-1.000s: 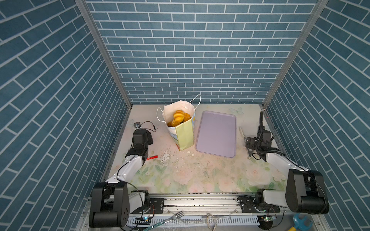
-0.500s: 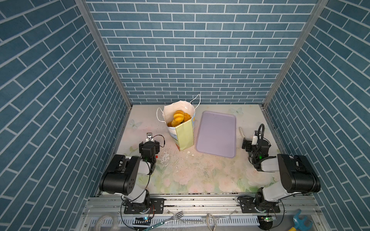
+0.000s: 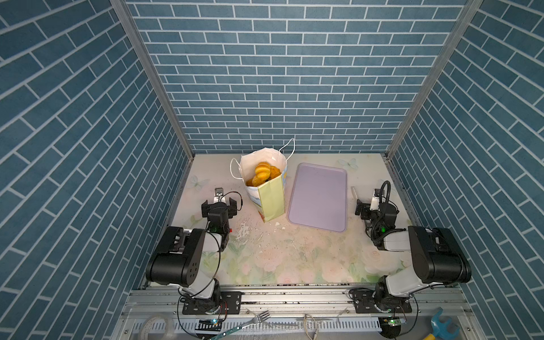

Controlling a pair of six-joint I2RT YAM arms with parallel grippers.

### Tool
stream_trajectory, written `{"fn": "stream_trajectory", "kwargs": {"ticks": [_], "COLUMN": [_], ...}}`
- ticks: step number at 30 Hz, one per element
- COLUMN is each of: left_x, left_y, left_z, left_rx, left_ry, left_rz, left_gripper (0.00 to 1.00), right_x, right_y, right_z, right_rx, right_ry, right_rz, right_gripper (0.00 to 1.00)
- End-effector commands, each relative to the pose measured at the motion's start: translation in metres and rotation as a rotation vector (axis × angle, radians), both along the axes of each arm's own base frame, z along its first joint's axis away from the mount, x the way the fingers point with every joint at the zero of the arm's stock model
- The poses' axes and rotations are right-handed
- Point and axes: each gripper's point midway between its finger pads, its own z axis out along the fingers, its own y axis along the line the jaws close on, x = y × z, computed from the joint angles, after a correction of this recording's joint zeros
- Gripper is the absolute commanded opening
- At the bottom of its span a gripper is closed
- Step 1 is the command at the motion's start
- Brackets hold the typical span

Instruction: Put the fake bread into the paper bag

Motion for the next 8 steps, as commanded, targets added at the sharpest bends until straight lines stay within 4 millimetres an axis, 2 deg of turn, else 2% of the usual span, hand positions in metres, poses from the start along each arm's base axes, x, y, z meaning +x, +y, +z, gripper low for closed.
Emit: {"fn": "stream_trajectory", "kwargs": {"ticks": [1,4,8], "left_x": [0.002,0.002,0.002], "left_y": [0.001,0.001,0.001], "left_z": [0.004,0.004,0.004], "left_rx": [-0.001,-0.002,-0.001], "left_ry": [-0.012,-0.013,-0.013], "left_rz": [0.003,0.003,0.003], "left_gripper": [1.0,1.0,0.99], "right_x": [0.005,0.006,0.006], "right_y": [0.001,0.0,-0.011], "right_z": [0.0,0.0,0.002], "right_rx": [-0.03,-0.024,-0.017], "right_ry": [0.013,0.018,0.013], "right_rz": [0.026,0.025,-0.038], "right_gripper": [0.99,0.99,0.99]}}
